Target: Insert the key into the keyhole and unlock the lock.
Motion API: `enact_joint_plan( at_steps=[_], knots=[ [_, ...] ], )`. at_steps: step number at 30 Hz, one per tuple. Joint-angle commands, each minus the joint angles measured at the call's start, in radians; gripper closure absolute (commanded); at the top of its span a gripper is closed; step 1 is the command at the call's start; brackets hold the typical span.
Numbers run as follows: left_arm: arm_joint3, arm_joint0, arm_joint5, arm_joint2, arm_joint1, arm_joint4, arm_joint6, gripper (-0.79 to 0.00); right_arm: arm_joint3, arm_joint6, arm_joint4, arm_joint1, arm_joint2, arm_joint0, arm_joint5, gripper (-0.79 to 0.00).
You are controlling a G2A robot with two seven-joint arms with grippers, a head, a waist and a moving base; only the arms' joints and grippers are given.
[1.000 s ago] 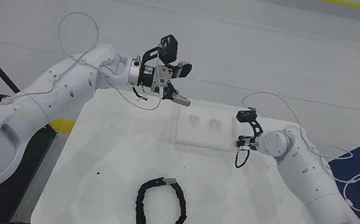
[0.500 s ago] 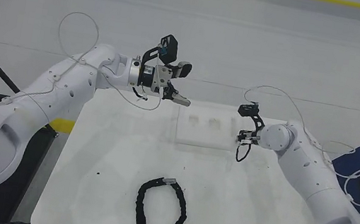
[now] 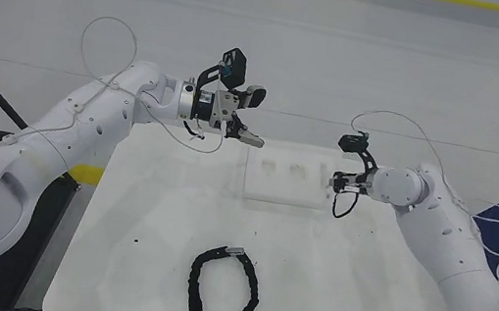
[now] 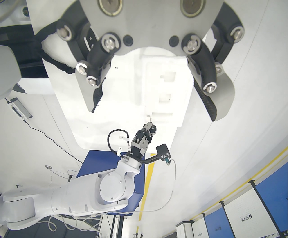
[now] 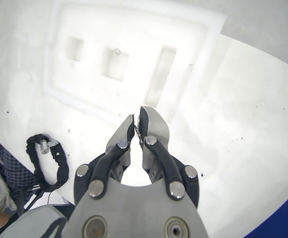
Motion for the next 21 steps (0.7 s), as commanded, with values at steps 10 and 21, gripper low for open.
enact_joint_plan(
  at_steps=[10,21],
  knots=[
    [0.000,0.000,0.000,0.000,0.000,0.000,0.000,-0.785,-0.294,0.099,0.349,0.092,0.262,-0.230,-0.185,0.000],
    [0.000,0.000,0.000,0.000,0.000,0.000,0.000,-0.785,-0.521,0.202,0.660,0.126,0.383,-0.400,-0.226,0.000]
  ],
)
